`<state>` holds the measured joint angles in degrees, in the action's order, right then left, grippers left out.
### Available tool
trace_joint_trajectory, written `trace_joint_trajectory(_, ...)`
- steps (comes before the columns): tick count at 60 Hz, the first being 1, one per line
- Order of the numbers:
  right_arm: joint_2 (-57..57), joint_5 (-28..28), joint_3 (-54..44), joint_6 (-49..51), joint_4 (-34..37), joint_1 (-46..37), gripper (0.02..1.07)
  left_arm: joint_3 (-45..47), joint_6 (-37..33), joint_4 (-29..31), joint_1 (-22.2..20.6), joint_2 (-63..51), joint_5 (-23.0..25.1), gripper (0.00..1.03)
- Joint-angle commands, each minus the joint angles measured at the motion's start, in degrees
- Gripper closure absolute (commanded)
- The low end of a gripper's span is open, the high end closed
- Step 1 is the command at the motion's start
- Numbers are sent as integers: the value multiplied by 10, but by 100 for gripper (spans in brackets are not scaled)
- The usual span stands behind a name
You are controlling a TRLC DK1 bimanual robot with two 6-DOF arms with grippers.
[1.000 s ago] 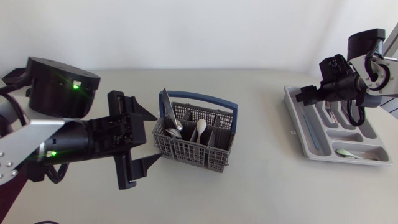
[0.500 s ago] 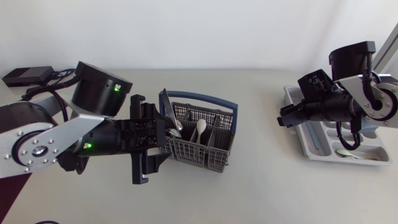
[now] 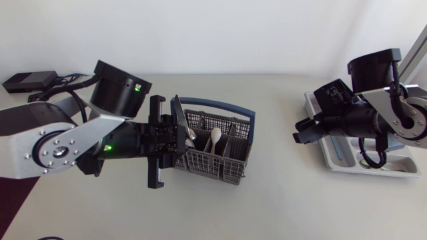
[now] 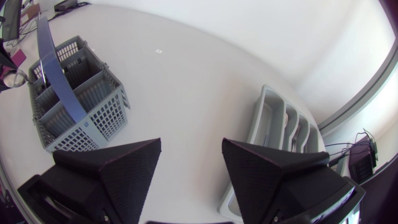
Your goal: Sort the cutlery from the basket into the organizer compartments.
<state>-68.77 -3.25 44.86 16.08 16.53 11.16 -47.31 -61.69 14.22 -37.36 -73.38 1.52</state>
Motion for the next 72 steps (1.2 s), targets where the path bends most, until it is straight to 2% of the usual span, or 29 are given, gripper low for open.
trace_joint_trajectory(1,7,-5,-16,-3,7,5,35,-18,-27,-6,-6,-18,-3,82)
trace_joint_trajectory(4,8,-5,-16,-2,8,6,35,-18,-31,-6,-10,-23,-8,84)
trace_joint_trajectory(12,16,-5,-13,0,17,20,34,-20,-44,3,-15,-25,-9,100)
trace_joint_trajectory(21,40,-11,-5,1,31,58,34,-19,-44,6,-12,-20,-13,100)
trace_joint_trajectory(31,72,-28,1,3,42,125,27,-15,-41,5,-1,11,-13,100)
trace_joint_trajectory(45,74,-48,26,3,61,166,27,13,-19,-22,15,87,-3,100)
trace_joint_trajectory(51,73,-55,34,5,64,182,25,15,15,-27,36,119,28,100)
trace_joint_trajectory(57,73,-55,43,11,69,200,25,1,68,-6,63,144,83,100)
trace_joint_trajectory(66,82,-55,50,19,68,229,25,-31,156,27,70,157,109,100)
trace_joint_trajectory(72,90,-55,51,25,61,264,25,-50,225,39,67,158,108,100)
